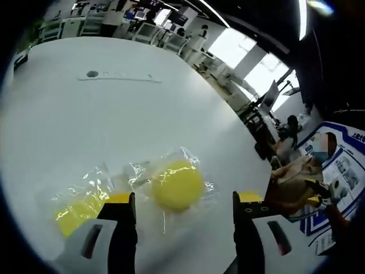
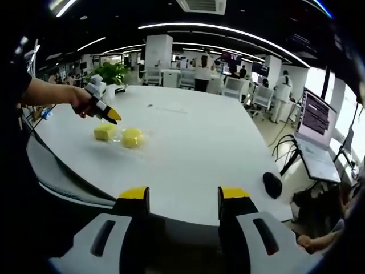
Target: Compare the silicone blocks by pressing each to a similar depth, holding the contact briefly, and releasing to observe deformation and rebound differences across the visible hardness samples.
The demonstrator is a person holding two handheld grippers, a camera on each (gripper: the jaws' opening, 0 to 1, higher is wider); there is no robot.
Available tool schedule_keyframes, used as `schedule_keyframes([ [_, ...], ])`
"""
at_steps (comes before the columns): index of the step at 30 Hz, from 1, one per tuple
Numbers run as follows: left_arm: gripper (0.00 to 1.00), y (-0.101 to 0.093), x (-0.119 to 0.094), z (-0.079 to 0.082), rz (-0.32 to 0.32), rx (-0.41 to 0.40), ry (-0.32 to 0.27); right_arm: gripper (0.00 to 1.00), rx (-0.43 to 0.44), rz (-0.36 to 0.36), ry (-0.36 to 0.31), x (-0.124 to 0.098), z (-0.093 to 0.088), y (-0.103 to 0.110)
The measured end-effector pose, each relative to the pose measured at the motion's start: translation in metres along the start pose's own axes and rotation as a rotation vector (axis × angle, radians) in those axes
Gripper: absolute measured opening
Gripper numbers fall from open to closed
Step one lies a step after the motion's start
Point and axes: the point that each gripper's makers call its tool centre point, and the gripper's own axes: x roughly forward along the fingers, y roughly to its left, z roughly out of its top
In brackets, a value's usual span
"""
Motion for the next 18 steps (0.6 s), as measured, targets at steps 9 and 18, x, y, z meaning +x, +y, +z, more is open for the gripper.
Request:
schedule_keyframes([
  [9,0.63,0.024,0.026,0.002,0.075,-0.076,0.004,0.41,-0.019,0.001,0.009,0.006,0.003,-0.002],
  [18,0.6,0.032,0.044,0.0,0.084,-0.21,-0.012,0.38,-0.04,0.002,0.027,0.009,-0.001,-0.003],
])
